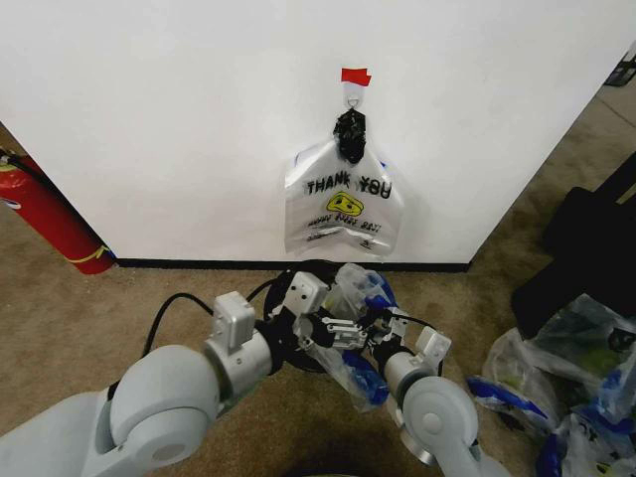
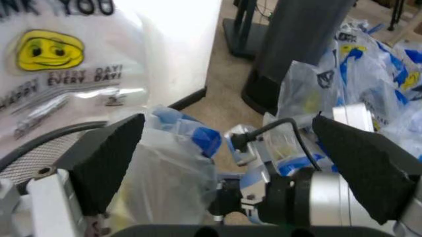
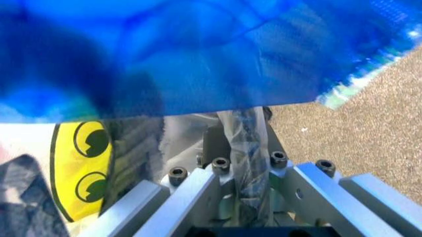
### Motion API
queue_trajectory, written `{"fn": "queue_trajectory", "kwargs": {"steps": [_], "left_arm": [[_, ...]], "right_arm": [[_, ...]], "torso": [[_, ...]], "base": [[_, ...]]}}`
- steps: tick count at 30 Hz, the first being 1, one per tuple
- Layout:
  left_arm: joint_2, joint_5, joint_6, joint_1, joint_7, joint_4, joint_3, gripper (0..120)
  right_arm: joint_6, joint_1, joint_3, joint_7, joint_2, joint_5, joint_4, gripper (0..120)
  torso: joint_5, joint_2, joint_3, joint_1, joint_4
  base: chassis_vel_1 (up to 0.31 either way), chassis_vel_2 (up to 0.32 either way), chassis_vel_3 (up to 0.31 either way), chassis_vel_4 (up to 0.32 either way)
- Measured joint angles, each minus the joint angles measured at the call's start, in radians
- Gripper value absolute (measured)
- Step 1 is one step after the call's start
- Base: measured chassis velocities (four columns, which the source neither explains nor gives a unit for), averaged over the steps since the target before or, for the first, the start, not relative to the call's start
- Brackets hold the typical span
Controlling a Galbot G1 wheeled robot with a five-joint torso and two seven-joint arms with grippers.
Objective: Pick up the garbage bag from the wall and place it over the trash bin.
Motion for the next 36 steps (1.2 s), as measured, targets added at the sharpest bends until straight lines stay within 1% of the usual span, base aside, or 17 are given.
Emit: {"fn": "queue_trajectory", "kwargs": {"steps": [1,3,4,10,13,15,16,18,21,22,23,24,28,29,33,34,36], "left_arm": [[-0.003,0.021,0.003,-0.014,0.0,0.006,0.022,100],[-0.007,0.108,0.014,-0.048,0.013,0.027,0.084,100],[-0.007,0.108,0.014,-0.048,0.013,0.027,0.084,100],[-0.035,0.288,0.028,-0.135,0.034,0.09,0.199,99],[-0.042,0.323,0.036,-0.152,0.034,0.118,0.22,97],[-0.041,0.339,0.038,-0.154,0.036,0.132,0.227,91],[-0.04,0.345,0.038,-0.153,0.038,0.139,0.23,84],[-0.04,0.346,0.038,-0.151,0.039,0.141,0.231,81],[-0.044,0.349,0.037,-0.144,0.043,0.149,0.234,69],[-0.045,0.349,0.036,-0.141,0.044,0.152,0.234,63],[-0.045,0.349,0.036,-0.141,0.044,0.152,0.234,63],[-0.046,0.349,0.035,-0.14,0.044,0.154,0.234,59],[-0.046,0.349,0.031,-0.134,0.044,0.163,0.233,41],[-0.046,0.349,0.031,-0.134,0.044,0.163,0.233,41],[-0.043,0.347,0.029,-0.125,0.043,0.168,0.222,23],[-0.043,0.347,0.029,-0.125,0.043,0.168,0.222,23],[-0.041,0.344,0.028,-0.115,0.042,0.168,0.211,15]], "right_arm": [[-0.001,0.002,0.0,0.0,0.0,0.001,0.0,0],[-0.003,0.006,0.0,0.001,-0.002,0.003,0.0,0],[-0.003,0.006,0.0,0.001,-0.002,0.003,0.0,0],[-0.007,0.008,0.005,0.002,0.002,0.01,-0.003,0],[-0.008,0.006,0.009,0.002,0.002,0.011,-0.003,0],[-0.009,0.005,0.015,0.002,0.001,0.014,-0.002,0],[-0.01,0.004,0.019,0.003,-0.001,0.018,-0.001,0],[-0.01,0.004,0.021,0.003,-0.002,0.019,-0.001,0],[-0.01,0.006,0.026,0.004,-0.007,0.025,-0.001,0],[-0.01,0.009,0.027,0.005,-0.007,0.026,-0.002,0],[-0.01,0.009,0.027,0.005,-0.007,0.026,-0.002,0],[-0.011,0.01,0.027,0.005,-0.006,0.027,-0.002,0],[-0.011,0.018,0.025,0.005,-0.006,0.029,-0.007,0],[-0.011,0.018,0.025,0.005,-0.006,0.029,-0.007,0],[-0.011,0.023,0.025,0.006,-0.009,0.033,-0.01,0],[-0.011,0.023,0.025,0.006,-0.009,0.033,-0.01,0],[-0.012,0.024,0.025,0.006,-0.009,0.033,-0.01,0]], "torso": [[0.0,0.0,0.0,0.0,0.0],[-0.0001,0.0,0.0,0.0,0.0],[-0.0001,0.0,0.0,0.0,0.0],[0.0,0.0,0.0,0.0,-0.0002],[-0.0001,0.0,0.0,0.0,-0.0002],[0.0,0.0,0.0,0.0,-0.0002],[-0.0001,0.0,0.0,0.0,-0.0001],[-0.0001,0.0,0.0,0.0,-0.0001],[-0.0001,0.0,0.0,0.0,-0.0002],[-0.0001,0.0,0.0,0.0,-0.0002],[-0.0001,0.0,0.0,0.0,-0.0002],[-0.0001,0.0,0.0,0.0,0.0],[0.0,0.0,0.0,0.0,-0.0001],[0.0,0.0,0.0,0.0,-0.0001],[0.0,0.0,0.0,0.0,-0.0001],[0.0,0.0,0.0,0.0,-0.0001],[-0.0001,0.0,0.0,0.0,-0.0001]], "base": [[0.0,0.0,0.0,0.0],[0.0,0.0,0.0,0.0],[0.0,0.0,0.0,0.0],[0.0,0.0,0.0,0.0],[0.0,0.0,0.0,0.0],[0.0,0.0,0.0,0.0],[0.0,0.0,0.0,0.0],[0.0,0.0,0.0,0.0],[0.0,0.0,0.0,0.0],[0.0,0.0,0.0,0.0],[0.0,0.0,0.0,0.0],[0.0,0.0,0.0,0.0],[0.0,0.0,0.0,0.0],[0.0,0.0,0.0,0.0],[0.0,0.0,0.0,0.0],[0.0,0.0,0.0,0.0],[0.0,0.0,0.0,0.0]]}}
